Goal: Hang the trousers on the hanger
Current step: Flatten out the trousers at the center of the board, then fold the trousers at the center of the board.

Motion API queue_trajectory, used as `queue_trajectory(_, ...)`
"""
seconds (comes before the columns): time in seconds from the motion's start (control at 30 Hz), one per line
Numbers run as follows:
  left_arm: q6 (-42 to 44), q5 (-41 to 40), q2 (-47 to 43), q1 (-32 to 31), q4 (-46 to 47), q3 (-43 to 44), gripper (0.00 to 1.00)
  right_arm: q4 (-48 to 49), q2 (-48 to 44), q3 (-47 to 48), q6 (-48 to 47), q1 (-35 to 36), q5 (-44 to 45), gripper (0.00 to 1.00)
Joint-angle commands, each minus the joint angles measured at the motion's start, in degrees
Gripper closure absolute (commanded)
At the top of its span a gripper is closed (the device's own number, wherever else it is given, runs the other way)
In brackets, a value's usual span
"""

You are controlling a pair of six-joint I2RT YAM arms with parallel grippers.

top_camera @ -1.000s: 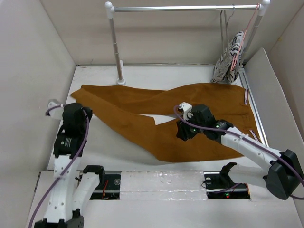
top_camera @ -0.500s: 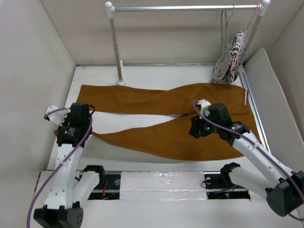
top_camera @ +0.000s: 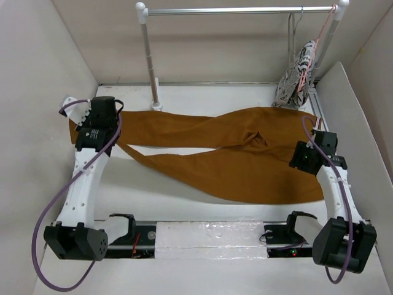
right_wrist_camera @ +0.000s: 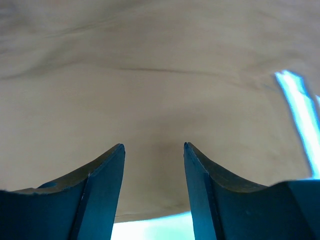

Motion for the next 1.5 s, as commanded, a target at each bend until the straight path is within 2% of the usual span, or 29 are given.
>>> queue_trajectory(0.0, 1.8, 5.0, -2.8, 0.1, 2.6, -1.8, 1.0, -4.6, -0.4, 4.3, 0.5, -3.9, 11.3, 0.44)
queue_trajectory(0.03, 2.6, 8.1, -6.2, 0.1, 3.8, -3.5, 1.0, -5.6, 0.2, 4.5, 0.7, -7.8, 12.2, 0.46)
queue_trajectory(0.13, 3.2, 11.5, -10.3, 0.1, 5.4, -7.8, 1.0, -6.4, 3.5, 4.8, 2.3, -13.5, 14.1, 0.49)
queue_trajectory(0.17, 3.5, 12.1, -10.8, 0.1, 5.5, -9.0, 1.0, -6.7, 4.4, 4.7, 2.5, -18.5, 14.6, 0.49)
queue_trajectory(0.23, 3.7, 12.9, -11.5, 0.1, 5.3, -10.0, 1.0, -7.1, 7.4, 3.6, 3.8, -23.3, 14.8, 0.5)
queue_trajectory(0.27, 4.1, 13.4, -11.7, 0.1, 6.3, -11.4, 1.0, -7.1, 7.8, 3.1, 3.8, -28.6, 11.7, 0.5)
queue_trajectory(0.43, 5.5, 15.5, -13.4, 0.1, 8.5, -14.7, 1.0, -5.4, 11.6, 2.3, 2.8, -35.9, 13.6, 0.48)
queue_trajectory(0.53, 7.2, 14.9, -12.4, 0.1, 8.8, -14.1, 1.0, -4.3, 12.7, 1.8, 1.2, -40.3, 10.7, 0.48)
queue_trajectory(0.9, 8.2, 14.7, -10.2, 0.1, 10.4, -14.5, 1.0, 6.1, 17.9, -3.6, 1.6, -40.8, 2.1, 0.47)
queue_trajectory(1.07, 7.9, 14.0, -9.2, 0.1, 10.7, -15.1, 1.0, 5.2, 21.8, -1.6, 2.1, -40.8, 3.1, 0.48)
queue_trajectory(1.17, 7.7, 12.5, -9.0, 0.1, 11.3, -15.6, 1.0, 5.2, 21.7, -1.4, 3.1, -40.2, 4.2, 0.62)
queue_trajectory(1.3, 8.2, 9.0, -8.0, 0.1, 12.1, -17.4, 1.0, 4.5, 20.2, -1.4, 1.6, -40.2, 4.9, 1.0)
queue_trajectory(1.4, 7.4, 8.0, -7.4, 0.1, 11.4, -16.7, 1.0, 1.0, 13.7, 1.3, -3.2, -39.5, 6.3, 1.0)
queue_trajectory(1.43, 7.3, 8.3, -6.9, 0.1, 11.3, -16.0, 1.0, -3.0, 12.4, 2.7, -3.8, -37.5, 8.6, 1.0)
queue_trajectory(1.47, 7.3, 8.4, -6.4, 0.1, 11.3, -15.0, 1.0, -3.7, 10.8, 3.7, -2.8, -31.1, 10.4, 1.0)
